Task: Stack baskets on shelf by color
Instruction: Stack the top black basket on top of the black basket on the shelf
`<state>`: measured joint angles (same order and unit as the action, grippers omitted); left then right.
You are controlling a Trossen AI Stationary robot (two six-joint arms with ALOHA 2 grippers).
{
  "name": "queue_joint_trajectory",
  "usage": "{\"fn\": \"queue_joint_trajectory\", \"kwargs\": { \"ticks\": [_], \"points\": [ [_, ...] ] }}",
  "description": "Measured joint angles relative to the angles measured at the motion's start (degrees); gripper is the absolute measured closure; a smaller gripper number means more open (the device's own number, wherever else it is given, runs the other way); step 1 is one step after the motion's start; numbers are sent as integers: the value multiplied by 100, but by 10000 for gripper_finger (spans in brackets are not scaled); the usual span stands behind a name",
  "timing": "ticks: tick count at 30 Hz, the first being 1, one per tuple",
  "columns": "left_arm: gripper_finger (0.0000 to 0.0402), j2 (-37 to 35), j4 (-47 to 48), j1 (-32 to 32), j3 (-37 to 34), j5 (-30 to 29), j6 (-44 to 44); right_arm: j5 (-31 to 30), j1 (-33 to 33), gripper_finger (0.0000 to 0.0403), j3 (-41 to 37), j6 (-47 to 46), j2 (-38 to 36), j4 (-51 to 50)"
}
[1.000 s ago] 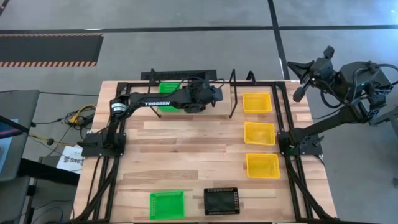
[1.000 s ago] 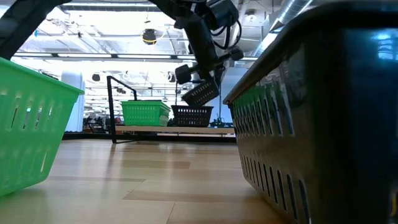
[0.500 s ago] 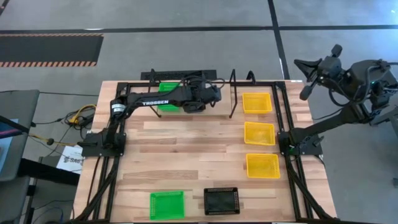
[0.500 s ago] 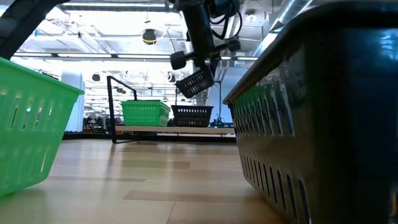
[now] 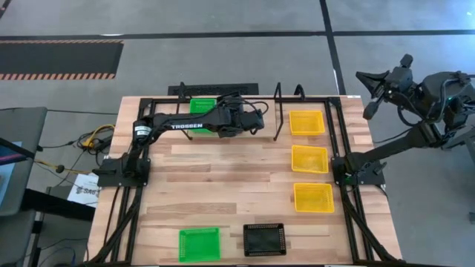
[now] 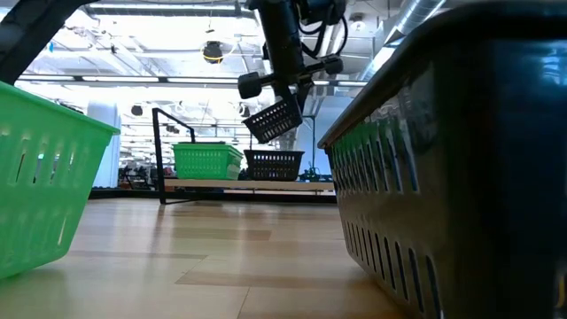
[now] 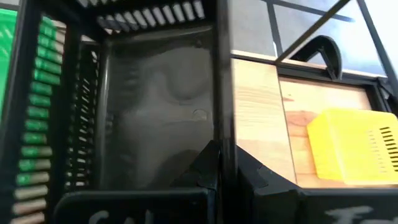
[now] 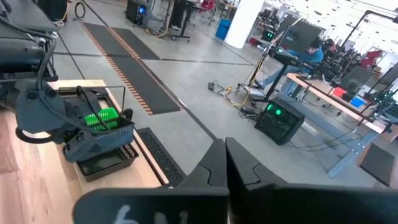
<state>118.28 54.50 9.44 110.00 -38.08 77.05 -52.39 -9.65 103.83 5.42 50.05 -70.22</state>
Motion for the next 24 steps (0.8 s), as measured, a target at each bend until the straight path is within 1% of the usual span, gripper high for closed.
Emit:
{"fn": "queue_joint_trajectory", "kwargs": {
  "ticks": [8,10,13,15,17,19,20,24],
  "points": [
    [401,67,43,-5,-4,27,44,238,0,400,-2,-90,14,-9],
    [401,108,185,-4,-28,139,61,244,0,399,-2,-91,16,-10],
    [402,262,74,-1,-7,174,96,281,0,400,-2,-91,12,-8],
    [401,379,209,-1,-39,297,117,300,-2,401,-2,-93,14,-6],
    [401,476,-15,7,-28,410,101,300,0,400,-2,-93,14,-6],
    [401,524,77,32,-30,466,65,300,0,400,-2,-93,16,-6],
    [401,552,-67,32,-22,467,51,300,-2,400,-2,-93,17,-4],
    [401,584,-53,84,-29,500,-11,303,-4,401,-2,-91,23,-6]
  ]
}}
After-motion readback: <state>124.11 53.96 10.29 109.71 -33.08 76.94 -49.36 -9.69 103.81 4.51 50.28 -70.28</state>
